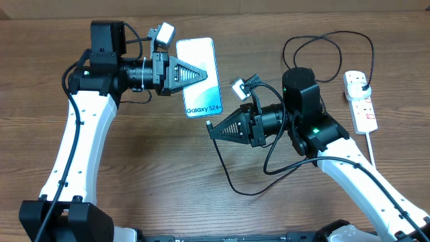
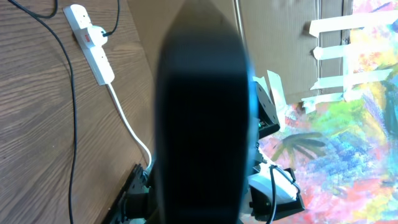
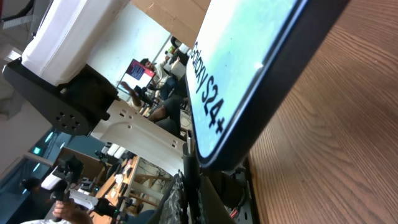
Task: Plug charger to phone and switch on socket
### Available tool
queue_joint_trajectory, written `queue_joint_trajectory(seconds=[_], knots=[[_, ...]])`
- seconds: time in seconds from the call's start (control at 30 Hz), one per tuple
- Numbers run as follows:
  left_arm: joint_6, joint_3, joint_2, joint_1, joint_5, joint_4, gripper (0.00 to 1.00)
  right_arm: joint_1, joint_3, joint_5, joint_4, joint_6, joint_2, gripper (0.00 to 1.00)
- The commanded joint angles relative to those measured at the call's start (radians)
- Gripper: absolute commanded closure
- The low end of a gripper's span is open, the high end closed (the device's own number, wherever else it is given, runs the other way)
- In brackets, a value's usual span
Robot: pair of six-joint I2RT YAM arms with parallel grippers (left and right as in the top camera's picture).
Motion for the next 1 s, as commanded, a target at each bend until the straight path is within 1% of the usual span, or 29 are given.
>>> queue_joint_trajectory(seconds=[0.0, 0.27, 0.97], knots=[[-0.005, 0.005, -0.018, -0.009, 0.022, 0.003, 0.96, 0.002, 0.009, 0.007, 0.006, 0.001, -0.003, 0.96], [-0.005, 0.005, -0.018, -0.042, 0.011, 0.004, 0.96, 0.002, 0.009, 0.014, 0.006, 0.001, -0.003, 0.96], [0.012, 0.005, -0.018, -0.045, 0.014, 0.011, 0.96, 0.002, 0.009, 0.029, 0.006, 0.001, -0.003, 0.96]])
